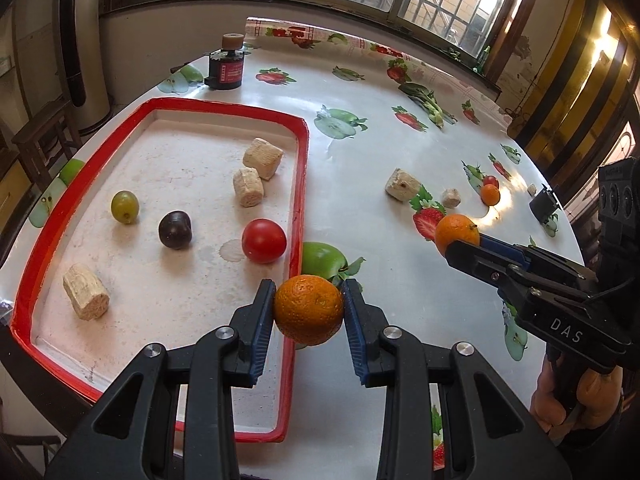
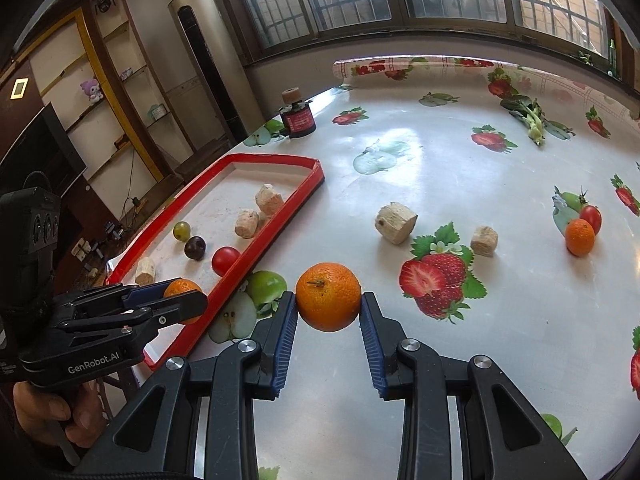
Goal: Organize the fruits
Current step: 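Carry both oranges over the tray with both tools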
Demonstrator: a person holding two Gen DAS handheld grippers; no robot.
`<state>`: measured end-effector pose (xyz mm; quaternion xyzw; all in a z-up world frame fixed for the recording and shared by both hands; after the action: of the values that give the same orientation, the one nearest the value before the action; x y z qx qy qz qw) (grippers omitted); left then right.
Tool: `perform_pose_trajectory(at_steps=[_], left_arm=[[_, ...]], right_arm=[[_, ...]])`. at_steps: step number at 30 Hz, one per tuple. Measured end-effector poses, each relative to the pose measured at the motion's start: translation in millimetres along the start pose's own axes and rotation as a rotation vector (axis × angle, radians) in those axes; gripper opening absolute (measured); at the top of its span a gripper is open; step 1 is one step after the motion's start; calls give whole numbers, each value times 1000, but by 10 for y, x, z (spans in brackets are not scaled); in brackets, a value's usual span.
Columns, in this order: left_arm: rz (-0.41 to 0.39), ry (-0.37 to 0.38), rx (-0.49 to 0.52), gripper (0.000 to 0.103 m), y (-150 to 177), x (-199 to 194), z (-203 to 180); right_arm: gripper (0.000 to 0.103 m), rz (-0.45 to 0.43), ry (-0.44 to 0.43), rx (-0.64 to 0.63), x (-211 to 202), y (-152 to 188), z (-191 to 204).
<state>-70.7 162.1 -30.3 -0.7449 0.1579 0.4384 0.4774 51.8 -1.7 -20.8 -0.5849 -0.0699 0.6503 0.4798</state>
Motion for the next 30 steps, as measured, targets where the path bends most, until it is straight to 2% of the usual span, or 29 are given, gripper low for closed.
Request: perform_pose_trajectory(at_steps=[17, 30], left_arm=[[14, -49, -97, 31, 62, 25, 528], [37, -74, -135, 31, 63, 125, 752]], right_arm=[[33, 34, -68, -55, 338, -174, 400], [33, 76, -134, -85, 776, -420, 693]])
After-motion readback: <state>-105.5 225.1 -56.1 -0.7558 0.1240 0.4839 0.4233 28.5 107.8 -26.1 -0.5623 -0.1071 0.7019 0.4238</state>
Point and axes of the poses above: each gripper's, at about its wrist camera, not at the fingertips, and x roughly the way its jaws point, z to its left, y to its underside, the point moved 2 cm from there along x, roughly the way its jaws point, and after that the axes turned 5 degrees about -y, right-handed, at the moved point
